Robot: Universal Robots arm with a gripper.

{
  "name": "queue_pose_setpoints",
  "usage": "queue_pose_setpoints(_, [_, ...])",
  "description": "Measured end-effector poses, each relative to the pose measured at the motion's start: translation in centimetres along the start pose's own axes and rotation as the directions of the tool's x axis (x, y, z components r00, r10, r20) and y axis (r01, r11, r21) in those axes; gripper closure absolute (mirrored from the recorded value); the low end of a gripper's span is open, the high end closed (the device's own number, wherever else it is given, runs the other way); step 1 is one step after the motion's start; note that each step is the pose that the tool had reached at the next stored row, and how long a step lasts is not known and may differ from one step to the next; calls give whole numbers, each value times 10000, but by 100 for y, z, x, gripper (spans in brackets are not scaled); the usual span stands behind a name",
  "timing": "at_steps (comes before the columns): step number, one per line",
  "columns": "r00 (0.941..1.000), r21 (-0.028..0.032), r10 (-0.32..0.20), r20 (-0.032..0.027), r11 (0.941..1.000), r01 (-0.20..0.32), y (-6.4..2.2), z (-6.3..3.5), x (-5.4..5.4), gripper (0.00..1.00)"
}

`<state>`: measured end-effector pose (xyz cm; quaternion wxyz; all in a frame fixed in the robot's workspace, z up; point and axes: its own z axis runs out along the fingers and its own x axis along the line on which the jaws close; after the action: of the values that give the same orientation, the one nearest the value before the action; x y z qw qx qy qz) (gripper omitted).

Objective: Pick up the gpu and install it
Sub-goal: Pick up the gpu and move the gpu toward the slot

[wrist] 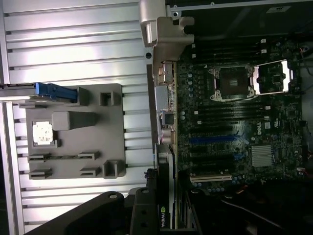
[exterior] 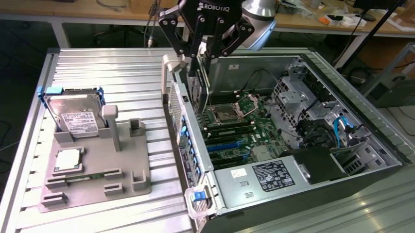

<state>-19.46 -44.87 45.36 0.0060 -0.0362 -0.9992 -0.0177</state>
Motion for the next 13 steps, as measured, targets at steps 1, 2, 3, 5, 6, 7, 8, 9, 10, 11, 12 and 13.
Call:
queue_pose_setpoints(1, [10000,0,-7,0,10000,7,1,0,-20,73])
queue_pose_setpoints(2, [10000,0,-13,0,10000,13,3,0,-38,73])
queue_pose_setpoints(3, [10000,1,-17,0,10000,17,4,-1,-51,73])
queue_pose_setpoints(5, [10000,1,-32,-1,10000,32,6,-1,-84,73])
queue_pose_setpoints(6, [10000,1,-39,-1,10000,39,7,-1,-97,73])
queue_pose_setpoints(7, [10000,1,-44,-1,10000,44,7,-1,-104,73])
queue_pose_setpoints(8, [10000,1,-44,-1,10000,44,7,-1,-104,73])
queue_pose_setpoints(9, [10000,1,-44,-1,10000,44,7,-1,-103,73])
queue_pose_setpoints(10, [10000,0,-44,-1,10000,44,7,-1,-104,73])
queue_pose_setpoints(11, [10000,1,-44,-1,10000,44,8,-1,-104,73])
queue_pose_setpoints(12, [10000,1,-45,-1,10000,45,8,-1,-104,73])
queue_pose_setpoints(13, [10000,1,-44,-1,10000,44,8,-1,-104,73])
